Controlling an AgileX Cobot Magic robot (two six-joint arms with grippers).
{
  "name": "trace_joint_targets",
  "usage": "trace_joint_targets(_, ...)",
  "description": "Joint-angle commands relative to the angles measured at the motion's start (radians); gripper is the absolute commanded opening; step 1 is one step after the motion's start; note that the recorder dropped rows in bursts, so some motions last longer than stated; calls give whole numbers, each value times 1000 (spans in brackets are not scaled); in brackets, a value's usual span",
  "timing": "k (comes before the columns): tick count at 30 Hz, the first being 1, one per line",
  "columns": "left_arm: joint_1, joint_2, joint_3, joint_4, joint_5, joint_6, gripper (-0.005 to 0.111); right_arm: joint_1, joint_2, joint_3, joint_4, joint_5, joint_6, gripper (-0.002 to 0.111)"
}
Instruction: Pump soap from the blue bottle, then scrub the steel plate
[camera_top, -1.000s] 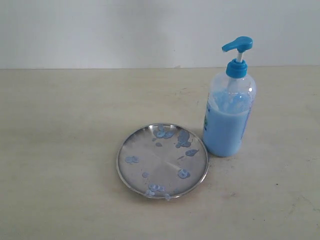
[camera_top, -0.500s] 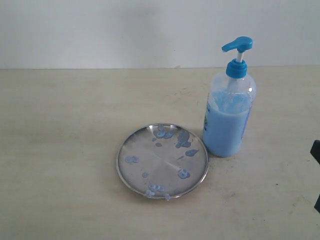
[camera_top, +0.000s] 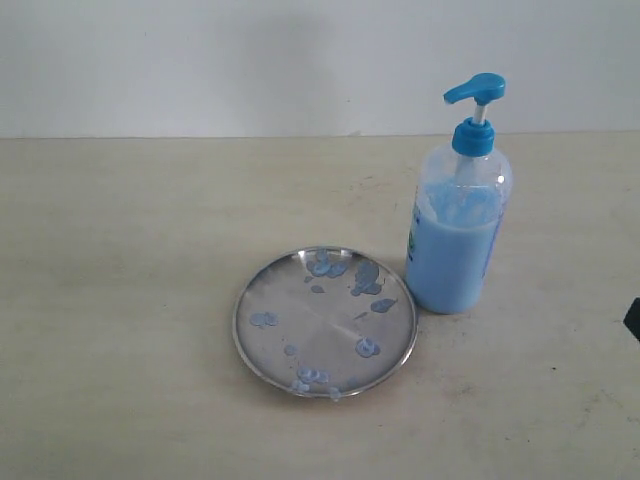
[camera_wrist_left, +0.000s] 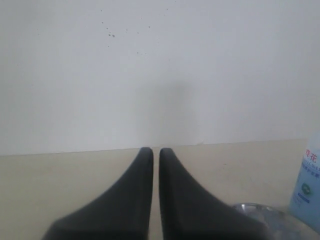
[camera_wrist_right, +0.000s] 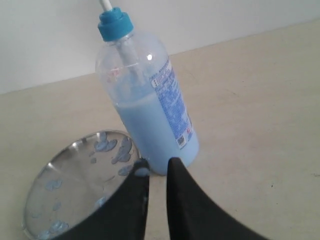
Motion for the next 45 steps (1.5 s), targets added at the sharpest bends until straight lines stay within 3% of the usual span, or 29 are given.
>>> trace_joint_targets(1, 5, -8, 14, -1, -6, -33, 4, -69, -207, 1, 1, 27, 6, 3)
trace_joint_targets(6, 5, -8, 14, -1, -4, -48, 4, -155, -469, 1, 1, 12, 6, 3)
trace_joint_targets(11, 5, -12, 14, -1, 18, -122, 4, -170, -452, 1, 1, -116, 6, 3)
trace_joint_targets(16, 5, -12, 14, -1, 50, -122, 4, -170, -446, 1, -1, -115, 6, 3)
trace_joint_targets(20, 5, -12, 14, -1, 76, -122, 4, -170, -446, 1, -126, 77, -36, 3)
trace_joint_targets(22, 5, -10, 14, -1, 76, -122, 4, -170, -446, 1, -396, 323, -82, 3)
trace_joint_targets(24, 5, -4, 14, -1, 72, -122, 4, -170, -446, 1, -482, 553, -88, 3)
trace_joint_targets(32, 5, 68, 0, -1, 114, -184, 4, -170, -446, 1, -442, 523, -100, 3)
trace_joint_targets(36, 5, 223, -141, -1, 195, -181, 4, -170, -446, 1, -443, 521, -100, 3)
trace_joint_targets(40, 5, 541, -347, 17, 286, -186, 4, -170, -446, 1, -443, 521, -100, 3)
trace_joint_targets(45, 5, 1079, -578, 110, 636, -275, 4, -170, -446, 1, -443, 521, -100, 3)
